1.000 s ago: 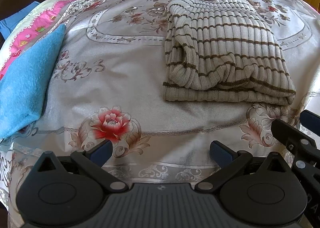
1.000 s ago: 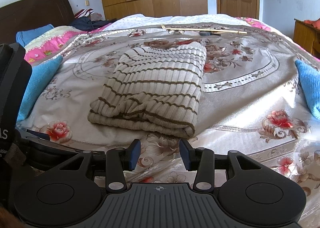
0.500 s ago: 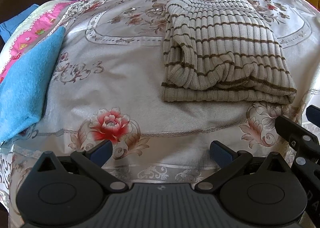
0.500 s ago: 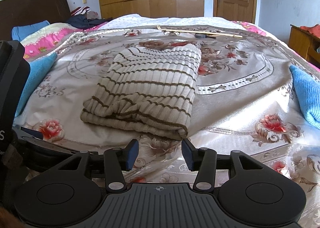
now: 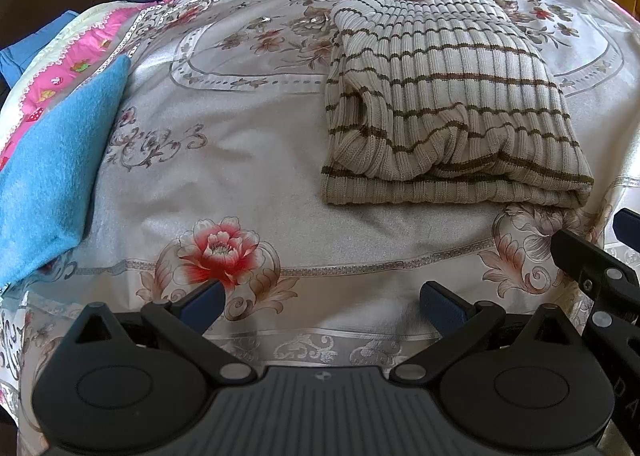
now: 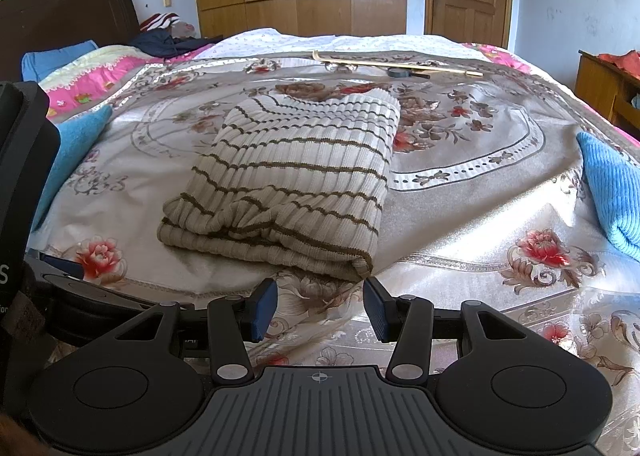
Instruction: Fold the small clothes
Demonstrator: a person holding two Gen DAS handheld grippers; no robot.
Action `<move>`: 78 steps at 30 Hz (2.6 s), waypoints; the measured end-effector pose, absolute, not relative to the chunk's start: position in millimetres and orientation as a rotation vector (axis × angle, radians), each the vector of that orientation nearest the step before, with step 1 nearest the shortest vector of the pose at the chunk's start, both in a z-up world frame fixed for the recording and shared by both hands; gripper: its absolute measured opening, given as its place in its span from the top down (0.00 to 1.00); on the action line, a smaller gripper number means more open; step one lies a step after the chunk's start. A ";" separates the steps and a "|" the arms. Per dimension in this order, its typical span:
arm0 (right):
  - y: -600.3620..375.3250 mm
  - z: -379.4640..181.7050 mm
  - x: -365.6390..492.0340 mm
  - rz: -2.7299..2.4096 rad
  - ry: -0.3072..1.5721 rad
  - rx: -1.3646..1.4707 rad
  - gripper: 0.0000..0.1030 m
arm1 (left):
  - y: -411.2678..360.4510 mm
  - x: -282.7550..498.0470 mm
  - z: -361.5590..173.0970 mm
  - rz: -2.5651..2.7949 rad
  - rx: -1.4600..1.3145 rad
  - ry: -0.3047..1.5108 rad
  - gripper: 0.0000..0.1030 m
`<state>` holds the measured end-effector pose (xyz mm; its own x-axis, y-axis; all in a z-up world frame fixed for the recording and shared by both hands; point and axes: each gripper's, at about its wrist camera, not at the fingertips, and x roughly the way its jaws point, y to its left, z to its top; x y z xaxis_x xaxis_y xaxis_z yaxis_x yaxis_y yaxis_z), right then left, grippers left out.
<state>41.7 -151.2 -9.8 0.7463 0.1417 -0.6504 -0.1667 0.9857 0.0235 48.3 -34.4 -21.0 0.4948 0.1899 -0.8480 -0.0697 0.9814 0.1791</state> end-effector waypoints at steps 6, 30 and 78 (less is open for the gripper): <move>-153.1 -11.0 43.4 0.170 0.721 -0.023 0.54 | -34.2 48.6 -21.5 0.158 0.125 1.043 0.00; -157.3 -14.9 47.2 0.173 0.764 0.029 0.52 | -31.8 51.4 -23.2 0.157 0.105 1.055 0.00; -158.4 -14.4 47.6 0.166 0.758 0.023 0.49 | -27.4 55.1 -25.3 0.156 0.063 1.074 0.00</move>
<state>47.6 -158.4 -14.4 0.7138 0.1579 -0.6824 -0.1412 0.9867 0.0806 55.1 -27.4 -25.3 0.4667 0.1577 -0.8702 -0.0966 0.9872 0.1271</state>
